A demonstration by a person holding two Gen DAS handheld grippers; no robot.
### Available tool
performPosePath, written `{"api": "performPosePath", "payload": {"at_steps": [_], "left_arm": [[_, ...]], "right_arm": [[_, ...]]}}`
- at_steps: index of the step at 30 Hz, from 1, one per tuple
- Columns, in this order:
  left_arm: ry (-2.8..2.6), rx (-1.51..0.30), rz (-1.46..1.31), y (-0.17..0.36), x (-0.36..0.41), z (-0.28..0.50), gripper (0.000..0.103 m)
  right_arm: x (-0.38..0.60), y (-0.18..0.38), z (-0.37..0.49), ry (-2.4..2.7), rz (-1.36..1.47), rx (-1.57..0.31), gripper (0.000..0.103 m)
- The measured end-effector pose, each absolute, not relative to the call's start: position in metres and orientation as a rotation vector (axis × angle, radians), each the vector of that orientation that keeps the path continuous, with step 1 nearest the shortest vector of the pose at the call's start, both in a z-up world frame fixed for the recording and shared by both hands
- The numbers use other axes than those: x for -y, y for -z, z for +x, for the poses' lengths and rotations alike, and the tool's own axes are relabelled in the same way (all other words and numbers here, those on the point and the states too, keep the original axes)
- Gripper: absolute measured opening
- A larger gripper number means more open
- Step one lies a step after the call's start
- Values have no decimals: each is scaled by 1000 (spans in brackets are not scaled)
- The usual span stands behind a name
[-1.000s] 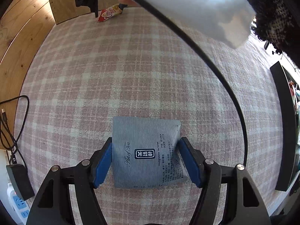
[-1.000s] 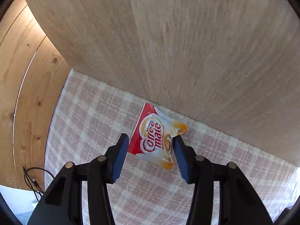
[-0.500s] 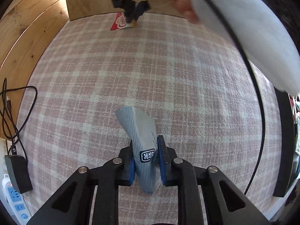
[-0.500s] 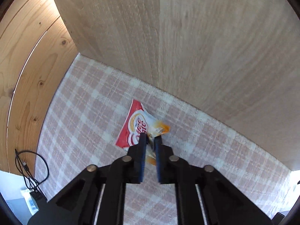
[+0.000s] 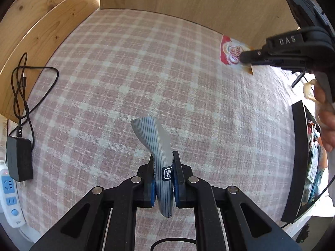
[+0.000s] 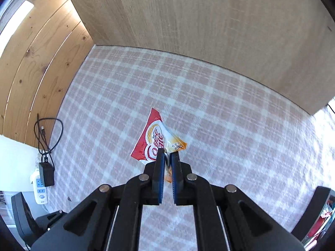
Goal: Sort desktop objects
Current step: 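Carry the grey pouch and sachet to the black tray and release them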
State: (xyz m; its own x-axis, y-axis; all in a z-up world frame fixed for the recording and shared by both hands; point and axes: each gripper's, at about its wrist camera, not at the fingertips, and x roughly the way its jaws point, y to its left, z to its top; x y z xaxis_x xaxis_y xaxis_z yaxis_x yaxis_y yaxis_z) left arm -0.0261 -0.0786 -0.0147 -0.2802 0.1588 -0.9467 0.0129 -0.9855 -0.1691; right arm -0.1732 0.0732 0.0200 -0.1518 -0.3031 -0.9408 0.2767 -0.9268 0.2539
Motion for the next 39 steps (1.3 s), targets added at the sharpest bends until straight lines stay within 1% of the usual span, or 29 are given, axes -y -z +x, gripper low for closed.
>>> {"api": "performPosePath", "payload": {"at_steps": [2,7,10,15,17,20,23,31,36,37,38,39], "left_arm": [[-2437,185,-1796,4,66,-17,11],[-2411,69,-1697,-20,12,9,11],[-2400,-37,-1625,-36,-31,14,11],[-2275,-120,-1548,-58,-100,10,11],[-2219,-163,-1520,-62,-146,2,11],[-2144,-204,-1485,-72,-201,12,11],[-2082,-237,-1453,-83,-238,26,11],[-1987,-313,-1426,-76,-325,51,11],[-1972,-357,-1421,-75,-354,60,12],[-1970,-362,-1418,-75,-359,60,14],[-1966,-364,-1425,-74,-362,60,28],[-1967,-365,-1430,-73,-365,60,34]], "right_arm": [[-91,-27,-153,2135,1745,37,6],[-143,-40,-102,2148,1734,131,6],[-189,-51,-67,2174,1735,157,6],[-273,-66,-10,2236,1764,238,6],[-296,-69,9,2269,1772,259,6],[-342,-78,42,2313,1794,279,6],[-388,-85,74,2364,1819,327,6],[-481,-87,127,2480,1891,420,6],[-514,-78,137,2502,1923,461,6],[-517,-77,137,2505,1926,458,7],[-520,-76,138,2505,1932,455,7],[-522,-75,138,2509,1938,457,7]]}}
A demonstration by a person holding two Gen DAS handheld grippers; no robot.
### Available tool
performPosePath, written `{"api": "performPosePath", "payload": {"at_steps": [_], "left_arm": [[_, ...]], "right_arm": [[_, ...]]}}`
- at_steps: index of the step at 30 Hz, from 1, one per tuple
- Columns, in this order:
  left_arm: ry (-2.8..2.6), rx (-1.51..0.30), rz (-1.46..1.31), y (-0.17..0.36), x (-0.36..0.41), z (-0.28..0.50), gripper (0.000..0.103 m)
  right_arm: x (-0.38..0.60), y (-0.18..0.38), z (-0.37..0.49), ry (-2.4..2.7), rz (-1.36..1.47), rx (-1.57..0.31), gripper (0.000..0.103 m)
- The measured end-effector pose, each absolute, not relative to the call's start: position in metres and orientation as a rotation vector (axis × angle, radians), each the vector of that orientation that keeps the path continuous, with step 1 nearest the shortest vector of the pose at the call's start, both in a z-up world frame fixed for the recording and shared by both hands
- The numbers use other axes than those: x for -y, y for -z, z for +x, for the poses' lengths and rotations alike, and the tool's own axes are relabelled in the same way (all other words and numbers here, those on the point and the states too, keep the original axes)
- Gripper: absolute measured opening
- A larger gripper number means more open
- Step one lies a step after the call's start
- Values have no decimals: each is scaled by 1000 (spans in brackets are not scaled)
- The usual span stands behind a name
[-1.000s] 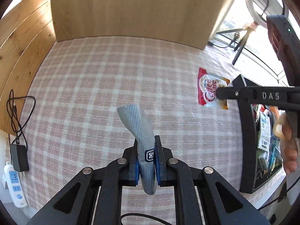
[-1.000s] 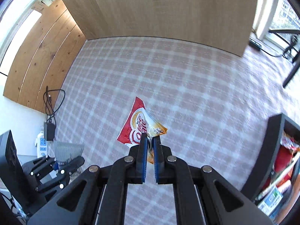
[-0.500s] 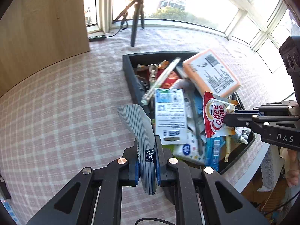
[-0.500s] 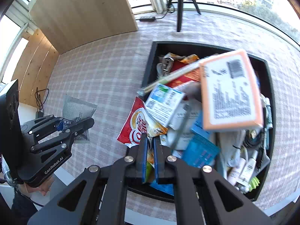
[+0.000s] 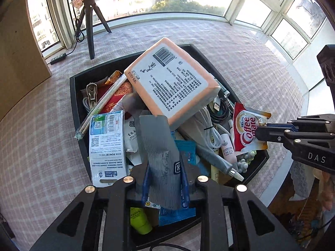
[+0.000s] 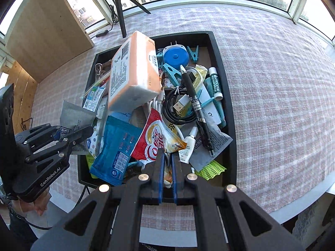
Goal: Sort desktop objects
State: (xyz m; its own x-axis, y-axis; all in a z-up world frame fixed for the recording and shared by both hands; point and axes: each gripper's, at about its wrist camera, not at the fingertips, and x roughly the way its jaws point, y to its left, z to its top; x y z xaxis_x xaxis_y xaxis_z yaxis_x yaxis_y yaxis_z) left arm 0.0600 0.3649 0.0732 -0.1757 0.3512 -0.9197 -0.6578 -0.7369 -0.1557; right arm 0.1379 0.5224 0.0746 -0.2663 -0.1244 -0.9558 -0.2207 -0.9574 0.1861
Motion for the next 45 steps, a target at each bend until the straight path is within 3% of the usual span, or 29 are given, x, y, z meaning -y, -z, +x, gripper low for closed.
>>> {"api": "performPosePath", "payload": {"at_steps": [2,4,12,21,24,39,45], "left_arm": [[-1993,-378,-1430,-74,-367,60,49],[-2003,-371,-1434,-75,-366,58,55],[-2066,-330,-1465,-82,-342,52,56],[-2136,-315,-1478,-90,-280,58,61],[-2159,-306,-1479,-92,-252,60,61],[-2322,-221,-1569,-68,-75,48,64],[-2393,-167,-1608,-56,-15,41,71]], "right_arm": [[-526,-72,136,-2396,-1866,-447,11],[-528,-73,136,-2405,-1857,-446,20],[-507,-84,134,-2474,-1843,-361,22],[-432,-94,128,-2567,-1805,-205,34],[-402,-93,126,-2584,-1798,-218,42],[-229,-78,114,-2654,-1695,-74,50],[-180,-62,111,-2657,-1697,-87,51]]}}
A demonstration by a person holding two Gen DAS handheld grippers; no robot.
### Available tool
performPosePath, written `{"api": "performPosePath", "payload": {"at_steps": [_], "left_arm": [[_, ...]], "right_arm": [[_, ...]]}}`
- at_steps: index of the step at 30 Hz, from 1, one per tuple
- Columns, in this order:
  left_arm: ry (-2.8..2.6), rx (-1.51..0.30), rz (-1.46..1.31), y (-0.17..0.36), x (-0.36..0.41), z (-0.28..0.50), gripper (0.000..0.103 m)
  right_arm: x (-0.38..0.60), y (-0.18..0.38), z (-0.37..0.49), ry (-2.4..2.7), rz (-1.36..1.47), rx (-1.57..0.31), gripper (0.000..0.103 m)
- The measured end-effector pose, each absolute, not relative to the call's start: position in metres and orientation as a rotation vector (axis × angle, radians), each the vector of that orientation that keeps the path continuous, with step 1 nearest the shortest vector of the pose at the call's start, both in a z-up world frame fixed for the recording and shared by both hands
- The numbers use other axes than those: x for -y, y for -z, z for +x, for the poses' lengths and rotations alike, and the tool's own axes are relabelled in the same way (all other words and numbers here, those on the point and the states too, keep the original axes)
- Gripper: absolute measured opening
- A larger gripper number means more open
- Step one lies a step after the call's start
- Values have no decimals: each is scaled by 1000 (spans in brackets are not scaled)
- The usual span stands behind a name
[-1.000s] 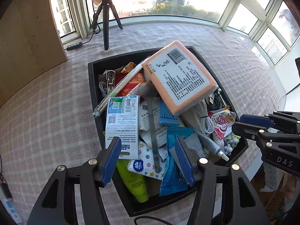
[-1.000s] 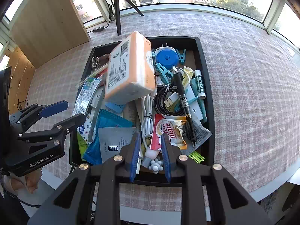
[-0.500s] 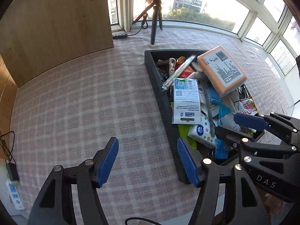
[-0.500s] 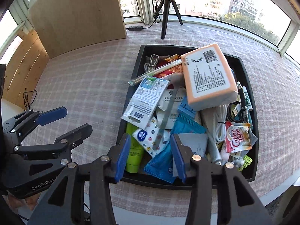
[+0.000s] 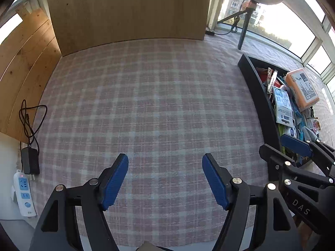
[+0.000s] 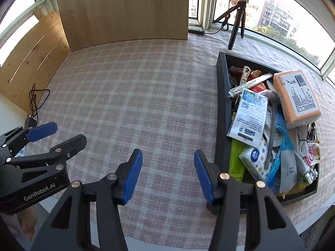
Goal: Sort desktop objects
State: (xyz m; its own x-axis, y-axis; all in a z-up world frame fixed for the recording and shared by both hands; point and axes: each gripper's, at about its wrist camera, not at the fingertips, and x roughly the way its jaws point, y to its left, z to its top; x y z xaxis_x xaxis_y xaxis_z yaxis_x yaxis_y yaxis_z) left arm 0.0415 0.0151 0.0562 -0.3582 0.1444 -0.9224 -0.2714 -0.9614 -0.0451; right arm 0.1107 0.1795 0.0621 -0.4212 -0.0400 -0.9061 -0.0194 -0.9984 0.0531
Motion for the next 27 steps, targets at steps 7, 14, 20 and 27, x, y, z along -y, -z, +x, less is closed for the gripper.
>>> {"api": "performPosePath", "payload": {"at_steps": [7,14,20,27], "left_arm": [[-2409,-130,-1651,-39,33,34,71],[-2427,-117,-1688,-25,62,25,71],[-2423,-110,-1705,-16,74,21,71],[-2407,-99,-1709,-9,85,8,71]], "right_arm": [[-133,-49,104,2645,1678,49,51],[-101,-34,95,2644,1685,59,51],[-80,-27,93,2666,1665,16,51],[-71,-19,88,2658,1676,28,51]]}}
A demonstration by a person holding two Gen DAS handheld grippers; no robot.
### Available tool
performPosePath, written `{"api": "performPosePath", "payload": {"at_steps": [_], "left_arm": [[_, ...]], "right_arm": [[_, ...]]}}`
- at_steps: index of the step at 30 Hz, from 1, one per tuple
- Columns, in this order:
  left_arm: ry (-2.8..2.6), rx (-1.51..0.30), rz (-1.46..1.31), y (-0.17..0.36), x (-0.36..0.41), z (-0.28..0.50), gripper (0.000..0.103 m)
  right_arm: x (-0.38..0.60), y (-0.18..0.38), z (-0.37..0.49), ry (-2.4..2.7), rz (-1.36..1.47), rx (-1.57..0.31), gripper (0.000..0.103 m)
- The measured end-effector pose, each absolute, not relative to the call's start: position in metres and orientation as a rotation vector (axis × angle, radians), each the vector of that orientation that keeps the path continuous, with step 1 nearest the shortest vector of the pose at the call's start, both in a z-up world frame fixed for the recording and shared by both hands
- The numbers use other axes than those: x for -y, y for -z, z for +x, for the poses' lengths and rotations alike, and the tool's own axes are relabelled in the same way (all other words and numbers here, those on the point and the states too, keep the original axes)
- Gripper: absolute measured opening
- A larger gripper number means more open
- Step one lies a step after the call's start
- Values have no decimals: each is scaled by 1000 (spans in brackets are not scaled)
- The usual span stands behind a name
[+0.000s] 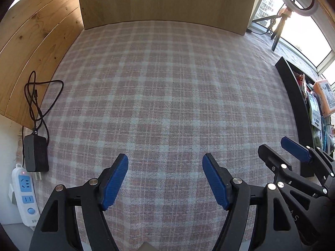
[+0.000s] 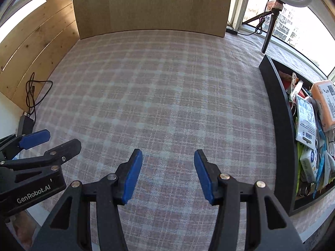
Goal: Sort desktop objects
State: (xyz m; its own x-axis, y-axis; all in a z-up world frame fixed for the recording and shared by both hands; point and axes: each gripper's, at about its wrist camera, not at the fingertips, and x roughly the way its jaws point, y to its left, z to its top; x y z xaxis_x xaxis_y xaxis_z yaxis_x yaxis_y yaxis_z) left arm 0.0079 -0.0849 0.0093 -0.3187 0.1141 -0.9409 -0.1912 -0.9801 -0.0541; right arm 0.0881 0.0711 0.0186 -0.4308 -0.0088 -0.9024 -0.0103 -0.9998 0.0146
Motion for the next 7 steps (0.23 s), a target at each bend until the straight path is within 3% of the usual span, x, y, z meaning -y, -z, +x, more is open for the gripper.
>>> {"api": "performPosePath", "payload": {"at_steps": [7], "left_arm": [[-2390,-78,-1720,6,115,-17,72]], "right_arm": [[-63,-9,85,-2644,-1689,-28,51]]}}
